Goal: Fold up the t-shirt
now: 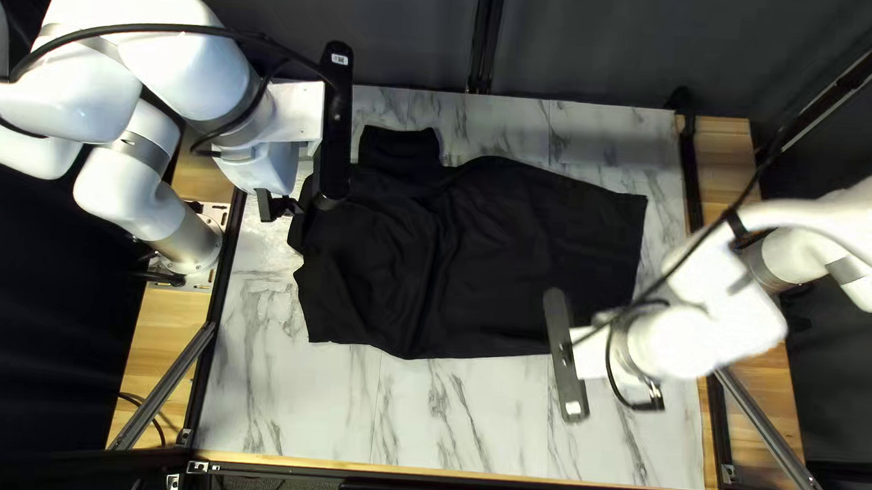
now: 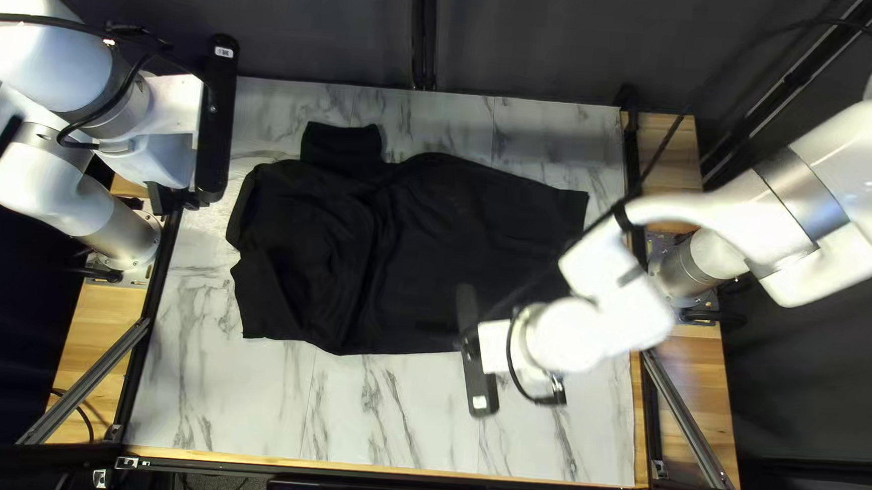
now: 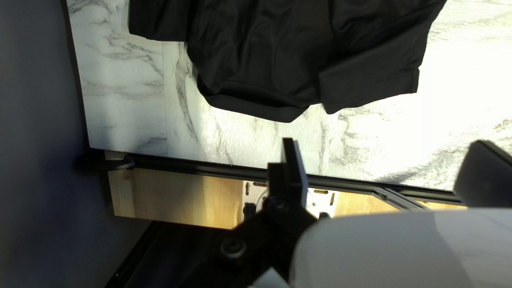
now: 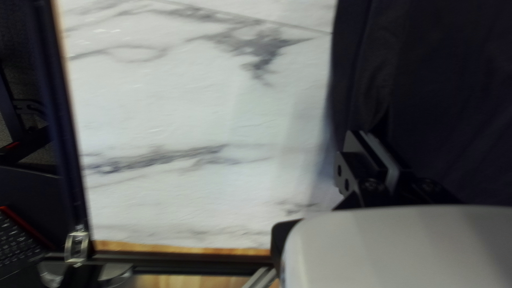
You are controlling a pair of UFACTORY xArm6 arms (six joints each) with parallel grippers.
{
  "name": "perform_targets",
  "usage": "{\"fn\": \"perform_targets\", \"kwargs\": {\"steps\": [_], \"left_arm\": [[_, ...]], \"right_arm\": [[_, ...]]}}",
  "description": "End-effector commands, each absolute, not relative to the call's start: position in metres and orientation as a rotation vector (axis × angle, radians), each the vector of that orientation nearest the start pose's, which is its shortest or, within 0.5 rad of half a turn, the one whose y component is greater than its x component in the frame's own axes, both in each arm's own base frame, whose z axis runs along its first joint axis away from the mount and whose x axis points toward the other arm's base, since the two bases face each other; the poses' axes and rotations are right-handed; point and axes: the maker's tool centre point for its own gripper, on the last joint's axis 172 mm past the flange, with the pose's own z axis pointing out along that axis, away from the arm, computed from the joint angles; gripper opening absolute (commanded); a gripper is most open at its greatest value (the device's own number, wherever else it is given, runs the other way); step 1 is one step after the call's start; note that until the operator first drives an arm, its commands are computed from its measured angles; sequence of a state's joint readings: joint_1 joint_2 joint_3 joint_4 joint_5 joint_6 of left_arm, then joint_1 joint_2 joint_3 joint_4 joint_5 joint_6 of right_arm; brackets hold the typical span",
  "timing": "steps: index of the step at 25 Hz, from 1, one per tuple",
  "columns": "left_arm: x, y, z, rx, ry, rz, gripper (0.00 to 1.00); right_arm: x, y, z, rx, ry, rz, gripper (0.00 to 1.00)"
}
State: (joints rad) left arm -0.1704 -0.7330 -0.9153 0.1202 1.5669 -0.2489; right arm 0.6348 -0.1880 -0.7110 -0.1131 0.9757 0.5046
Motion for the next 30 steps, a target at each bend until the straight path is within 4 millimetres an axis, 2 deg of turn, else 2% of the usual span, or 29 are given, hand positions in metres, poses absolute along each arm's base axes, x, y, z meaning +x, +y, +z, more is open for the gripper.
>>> {"fn": "perform_targets", "kwargs": {"steps": [1, 5, 12, 17, 25, 26, 27, 30], "left_arm": [[0.284, -0.016, 0.358, -3.034, -0.126, -0.159, 1.00], [0.284, -0.016, 0.358, -3.034, -0.126, -0.159, 1.00], [0.284, -0.016, 0.358, -3.034, -0.126, -0.159, 1.00], [0.284, -0.016, 0.358, -3.034, -0.126, -0.159, 1.00], [0.284, -0.016, 0.358, -3.034, -0.126, -0.159, 1.00], [0.284, -0.016, 0.358, -3.034, -0.126, -0.159, 1.00], [0.284, -0.016, 0.358, -3.034, -0.126, -0.159, 1.00], [0.284, -0.016, 0.358, -3.034, -0.126, -0.159, 1.00]], "right_arm": [[0.288, 0.216, 0.126, -3.242, -0.289, 0.056, 0.00], [0.267, 0.233, 0.118, -3.227, -0.256, 0.080, 0.00], [0.246, 0.250, 0.105, -3.206, -0.208, 0.112, 0.00], [0.242, 0.256, 0.088, -3.169, -0.218, 0.125, 0.00], [0.244, 0.256, 0.082, -3.133, -0.240, 0.132, 0.00], [0.244, 0.257, 0.082, -3.127, -0.243, 0.128, 0.08], [0.245, 0.256, 0.081, -3.119, -0.246, 0.120, 0.98], [0.246, 0.251, 0.085, -3.114, -0.242, 0.091, 1.00]]}}
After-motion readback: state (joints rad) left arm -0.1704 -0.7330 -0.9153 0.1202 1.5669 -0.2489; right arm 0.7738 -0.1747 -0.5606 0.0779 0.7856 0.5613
